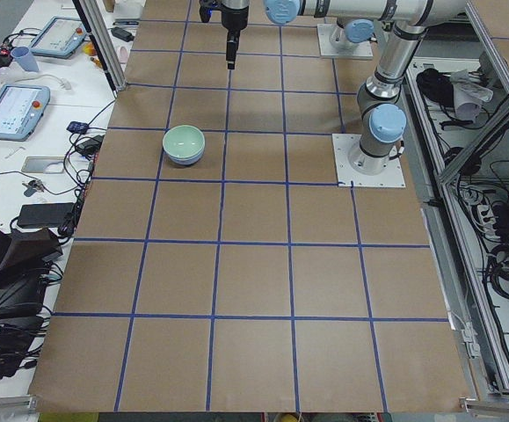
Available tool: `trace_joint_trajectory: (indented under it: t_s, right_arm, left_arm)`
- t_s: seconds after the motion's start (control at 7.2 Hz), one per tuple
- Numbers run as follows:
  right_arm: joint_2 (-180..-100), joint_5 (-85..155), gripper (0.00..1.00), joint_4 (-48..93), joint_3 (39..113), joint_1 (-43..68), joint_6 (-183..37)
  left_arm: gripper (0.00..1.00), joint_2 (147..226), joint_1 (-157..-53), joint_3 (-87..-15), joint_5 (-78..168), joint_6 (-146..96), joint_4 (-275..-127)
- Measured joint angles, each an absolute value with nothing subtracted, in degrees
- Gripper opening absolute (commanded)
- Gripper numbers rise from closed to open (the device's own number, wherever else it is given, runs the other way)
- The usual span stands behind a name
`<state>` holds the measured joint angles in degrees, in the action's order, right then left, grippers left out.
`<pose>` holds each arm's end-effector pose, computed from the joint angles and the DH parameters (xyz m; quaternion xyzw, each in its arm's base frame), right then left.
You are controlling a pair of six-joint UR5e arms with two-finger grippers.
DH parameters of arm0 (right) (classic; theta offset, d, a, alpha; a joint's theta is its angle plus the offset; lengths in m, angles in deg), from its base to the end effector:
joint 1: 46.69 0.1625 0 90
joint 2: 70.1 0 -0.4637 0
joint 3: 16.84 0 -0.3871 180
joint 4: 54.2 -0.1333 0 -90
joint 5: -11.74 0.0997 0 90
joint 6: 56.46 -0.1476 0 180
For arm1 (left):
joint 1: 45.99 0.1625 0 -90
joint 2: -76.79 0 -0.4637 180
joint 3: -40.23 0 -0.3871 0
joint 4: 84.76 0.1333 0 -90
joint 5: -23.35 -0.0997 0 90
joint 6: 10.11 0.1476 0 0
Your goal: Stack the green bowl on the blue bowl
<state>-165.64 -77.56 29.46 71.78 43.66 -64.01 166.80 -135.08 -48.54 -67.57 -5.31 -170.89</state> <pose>0.1378 -0.4399 0.5241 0.0628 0.9980 -0.0046 0.0064 -0.1230 -0.5015 0.4963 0.0335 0.9984 -0.0439 0.0102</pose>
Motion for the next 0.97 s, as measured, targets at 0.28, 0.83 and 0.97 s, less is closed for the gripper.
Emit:
trace_joint_trajectory:
  t_s: [0.28,0.83,0.97]
  right_arm:
    - [-165.64,-77.56,1.00,29.44,71.81,43.66,-64.01]
    - [-165.64,-77.56,1.00,29.41,71.76,43.66,-64.02]
    - [-165.64,-77.56,1.00,29.41,71.75,43.66,-64.02]
  left_arm:
    - [1.00,167.08,-135.04,-48.66,-67.41,-5.28,-169.35]
    - [1.00,166.71,-135.03,-49.02,-67.55,-5.28,-169.06]
    - [1.00,166.66,-135.03,-49.05,-67.60,-5.28,-169.05]
